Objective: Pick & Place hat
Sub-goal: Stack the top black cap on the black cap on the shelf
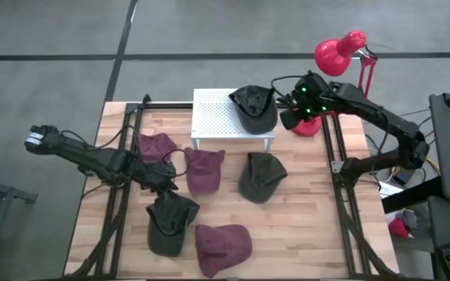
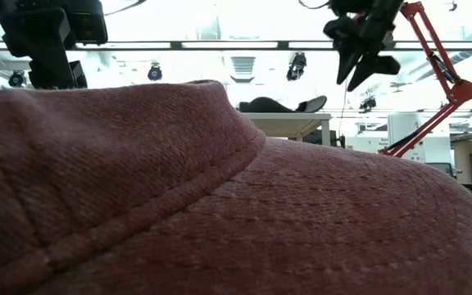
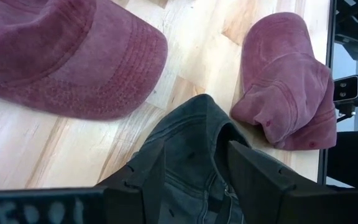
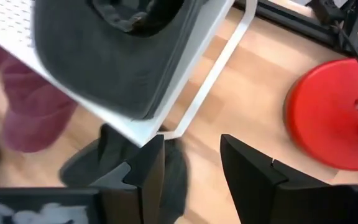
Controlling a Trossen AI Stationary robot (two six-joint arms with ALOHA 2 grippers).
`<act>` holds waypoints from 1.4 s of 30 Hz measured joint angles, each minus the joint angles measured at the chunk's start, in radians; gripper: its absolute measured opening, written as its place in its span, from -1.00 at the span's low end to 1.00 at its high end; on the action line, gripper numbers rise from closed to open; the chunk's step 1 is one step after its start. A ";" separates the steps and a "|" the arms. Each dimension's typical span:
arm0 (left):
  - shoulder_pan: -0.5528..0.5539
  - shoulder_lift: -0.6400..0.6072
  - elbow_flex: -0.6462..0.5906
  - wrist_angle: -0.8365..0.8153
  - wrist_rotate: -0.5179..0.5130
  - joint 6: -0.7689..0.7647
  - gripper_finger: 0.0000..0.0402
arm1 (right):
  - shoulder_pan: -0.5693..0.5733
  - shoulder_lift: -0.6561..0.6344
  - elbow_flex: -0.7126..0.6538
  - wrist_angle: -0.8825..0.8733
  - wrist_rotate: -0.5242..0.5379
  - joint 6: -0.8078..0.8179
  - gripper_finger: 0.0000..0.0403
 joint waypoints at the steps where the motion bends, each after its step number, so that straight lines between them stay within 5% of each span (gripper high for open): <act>1: 0.000 0.000 -0.004 0.005 0.000 0.000 -0.16 | 0.010 -0.017 -0.008 -0.004 0.000 0.017 -0.26; 9: 0.000 0.000 -0.026 0.043 -0.008 0.023 -0.16 | 0.245 -0.166 -0.226 0.006 -0.127 0.238 -0.34; 13: -0.005 -0.001 -0.042 0.142 -0.135 0.113 -0.16 | 0.441 -0.230 -0.401 0.133 -0.099 0.507 -0.37; 19: -0.006 0.000 -0.095 0.477 -0.432 0.237 -0.16 | 0.842 -0.275 -0.618 0.530 0.130 0.975 -0.37; 25: -0.007 -0.001 -0.149 0.775 -0.453 0.306 -0.16 | 1.183 -0.217 -0.693 0.669 0.558 1.355 -0.42; 33: -0.006 0.002 -0.204 0.822 -0.453 0.056 -0.16 | 1.236 -0.073 -0.680 0.672 0.637 1.471 -0.42; 42: -0.003 0.004 -0.220 0.834 -0.453 0.052 -0.16 | 1.233 0.120 -0.633 0.674 0.637 1.571 -0.26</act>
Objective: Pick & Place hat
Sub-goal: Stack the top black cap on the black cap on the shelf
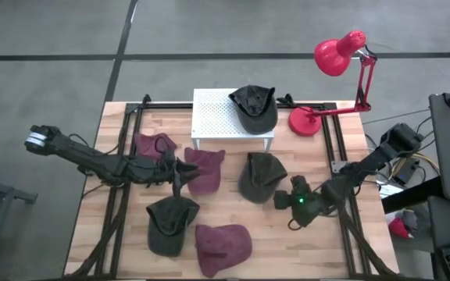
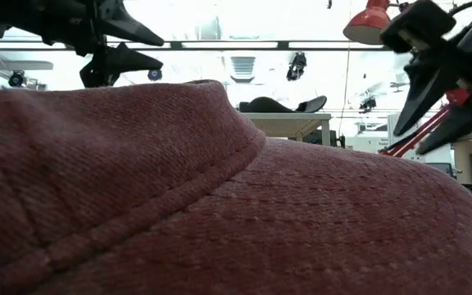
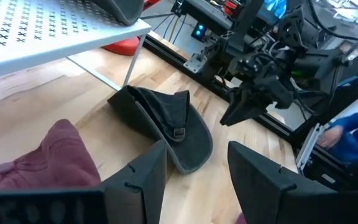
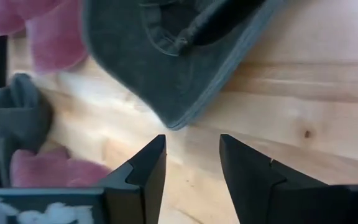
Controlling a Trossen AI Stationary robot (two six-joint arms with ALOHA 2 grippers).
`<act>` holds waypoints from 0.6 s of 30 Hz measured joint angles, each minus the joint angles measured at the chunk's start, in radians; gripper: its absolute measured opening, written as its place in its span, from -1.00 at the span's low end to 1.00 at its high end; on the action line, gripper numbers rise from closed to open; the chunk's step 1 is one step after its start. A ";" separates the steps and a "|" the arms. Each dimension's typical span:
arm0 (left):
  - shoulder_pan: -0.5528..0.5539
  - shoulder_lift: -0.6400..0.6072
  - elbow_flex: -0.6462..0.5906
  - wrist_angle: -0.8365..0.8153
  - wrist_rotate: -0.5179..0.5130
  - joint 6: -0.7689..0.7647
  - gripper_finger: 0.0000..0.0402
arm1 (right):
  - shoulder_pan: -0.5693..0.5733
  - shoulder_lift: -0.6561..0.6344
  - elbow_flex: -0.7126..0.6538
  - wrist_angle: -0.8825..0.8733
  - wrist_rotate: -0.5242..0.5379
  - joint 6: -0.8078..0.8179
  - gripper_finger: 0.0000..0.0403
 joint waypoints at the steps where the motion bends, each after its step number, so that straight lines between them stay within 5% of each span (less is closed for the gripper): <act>1: 0.000 0.000 0.000 0.000 0.002 0.010 -0.16 | -0.003 0.019 0.003 0.000 0.002 0.014 -0.24; 18: 0.000 0.000 0.000 -0.025 0.026 0.041 -0.16 | -0.125 0.296 0.020 0.271 0.057 0.026 -0.01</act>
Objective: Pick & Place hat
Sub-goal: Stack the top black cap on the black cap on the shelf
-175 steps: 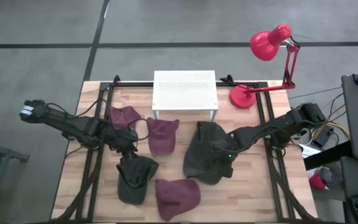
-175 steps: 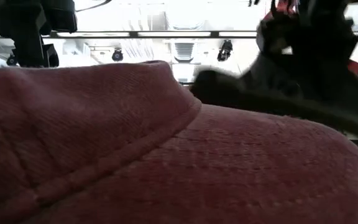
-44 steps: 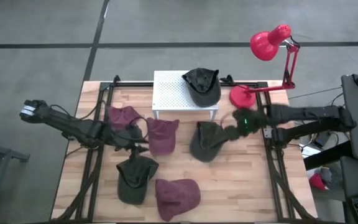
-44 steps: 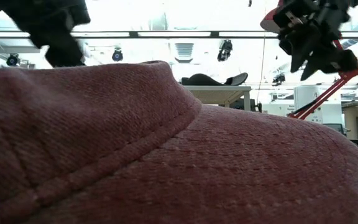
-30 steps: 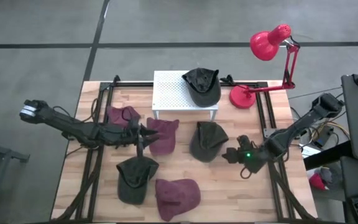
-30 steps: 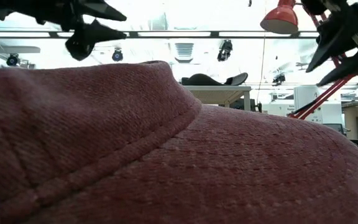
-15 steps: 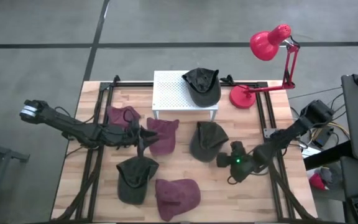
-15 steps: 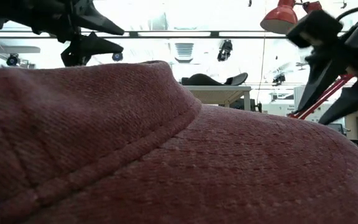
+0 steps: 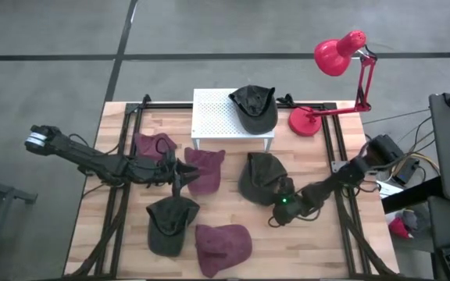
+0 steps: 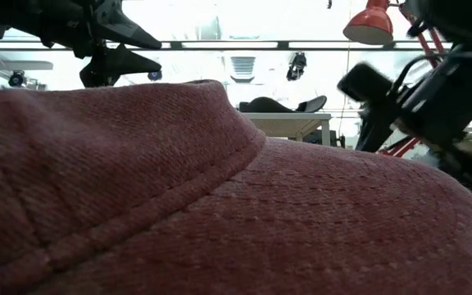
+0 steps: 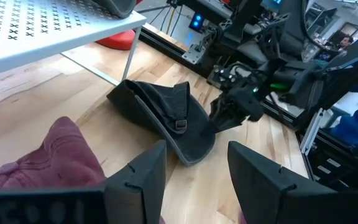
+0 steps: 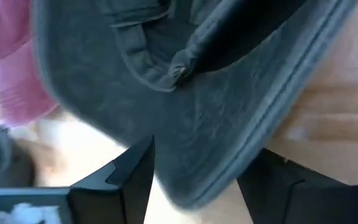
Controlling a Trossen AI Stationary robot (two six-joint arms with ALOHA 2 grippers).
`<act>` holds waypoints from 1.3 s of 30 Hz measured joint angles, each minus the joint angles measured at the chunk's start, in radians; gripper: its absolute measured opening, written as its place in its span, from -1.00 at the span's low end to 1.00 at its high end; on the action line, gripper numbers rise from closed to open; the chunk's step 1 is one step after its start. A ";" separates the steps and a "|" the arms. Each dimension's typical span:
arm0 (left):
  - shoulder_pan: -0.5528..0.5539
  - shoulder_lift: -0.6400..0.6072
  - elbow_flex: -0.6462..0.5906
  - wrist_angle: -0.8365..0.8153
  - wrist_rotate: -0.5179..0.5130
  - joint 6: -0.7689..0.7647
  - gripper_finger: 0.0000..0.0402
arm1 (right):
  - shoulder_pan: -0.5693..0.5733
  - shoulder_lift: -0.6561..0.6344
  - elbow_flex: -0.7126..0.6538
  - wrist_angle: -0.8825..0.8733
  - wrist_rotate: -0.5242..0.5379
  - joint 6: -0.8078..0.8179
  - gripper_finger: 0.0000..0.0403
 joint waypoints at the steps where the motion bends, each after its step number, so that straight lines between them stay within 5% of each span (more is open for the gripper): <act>1: 0.000 0.000 0.000 0.000 0.000 0.000 -0.16 | -0.006 0.013 0.001 0.016 0.002 0.002 -0.02; 5: -0.001 0.000 0.000 -0.007 0.000 -0.002 -0.16 | -0.017 0.055 0.005 0.095 0.011 -0.023 -0.23; 11: -0.002 0.000 0.000 -0.028 0.020 -0.006 -0.16 | -0.004 0.036 0.004 0.133 -0.003 -0.124 -0.87; 39: -0.003 0.000 0.000 -0.036 0.101 -0.037 -0.16 | -0.004 -0.495 0.002 0.046 -0.150 -0.657 -0.96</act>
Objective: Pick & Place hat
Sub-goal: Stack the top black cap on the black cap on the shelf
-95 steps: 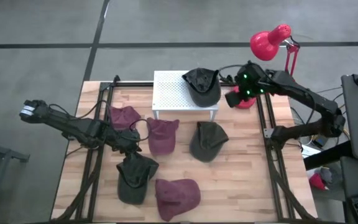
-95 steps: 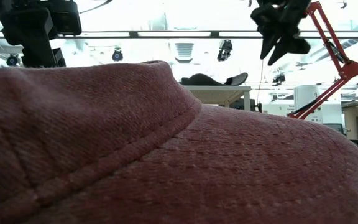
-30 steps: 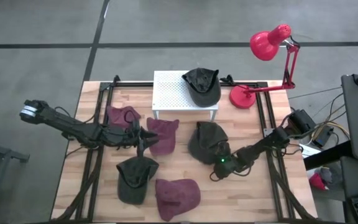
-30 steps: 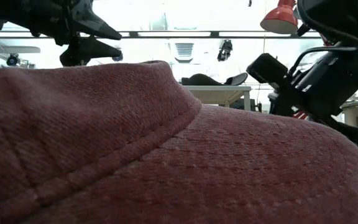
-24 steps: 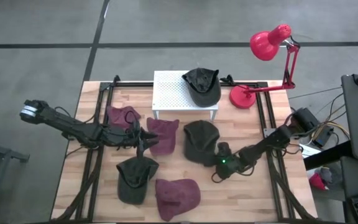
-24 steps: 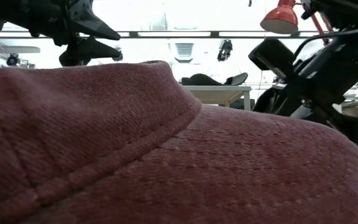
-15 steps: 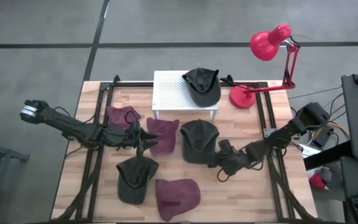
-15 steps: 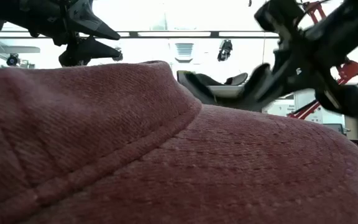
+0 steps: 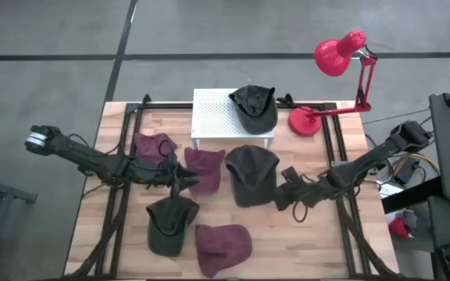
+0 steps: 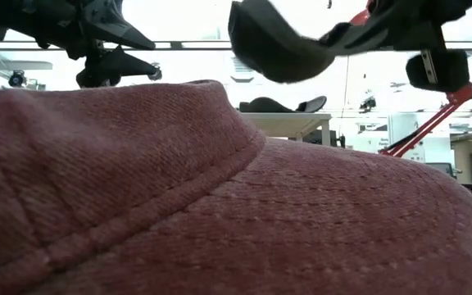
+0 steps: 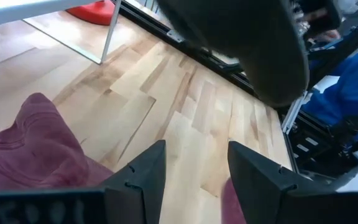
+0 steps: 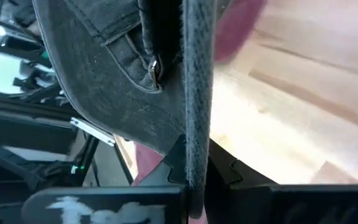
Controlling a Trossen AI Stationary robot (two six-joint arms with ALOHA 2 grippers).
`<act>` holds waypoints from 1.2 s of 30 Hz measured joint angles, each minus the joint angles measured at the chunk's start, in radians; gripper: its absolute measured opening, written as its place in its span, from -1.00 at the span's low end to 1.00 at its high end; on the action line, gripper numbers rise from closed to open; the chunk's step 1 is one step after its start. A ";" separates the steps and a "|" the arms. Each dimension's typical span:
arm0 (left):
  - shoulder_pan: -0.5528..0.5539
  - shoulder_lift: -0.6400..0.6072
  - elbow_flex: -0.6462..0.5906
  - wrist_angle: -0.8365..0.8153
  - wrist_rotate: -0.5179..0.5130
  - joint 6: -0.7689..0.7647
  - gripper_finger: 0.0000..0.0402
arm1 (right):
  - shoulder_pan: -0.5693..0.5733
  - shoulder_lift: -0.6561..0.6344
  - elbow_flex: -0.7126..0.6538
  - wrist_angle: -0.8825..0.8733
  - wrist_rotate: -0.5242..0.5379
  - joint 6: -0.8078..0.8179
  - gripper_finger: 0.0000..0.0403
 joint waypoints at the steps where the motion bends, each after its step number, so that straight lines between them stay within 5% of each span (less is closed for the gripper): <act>1: 0.000 0.000 0.000 0.000 0.000 0.000 -0.16 | -0.005 -0.019 0.000 -0.012 -0.001 -0.016 -0.96; 9: 0.000 0.000 0.000 0.001 0.000 -0.035 -0.16 | -0.085 -0.139 0.000 -0.076 -0.014 -0.139 -0.95; 20: 0.000 0.000 0.000 0.006 0.000 -0.085 -0.16 | -0.376 -0.243 0.000 -0.093 -0.292 -0.308 -0.94; 30: 0.000 0.000 0.000 0.051 -0.001 -0.115 -0.16 | -0.616 -0.200 0.068 -0.111 -0.537 -0.490 -0.94; 36: 0.000 0.000 0.000 0.088 -0.083 -0.128 -0.16 | -0.725 -0.138 0.209 -0.293 -0.575 -0.612 -0.94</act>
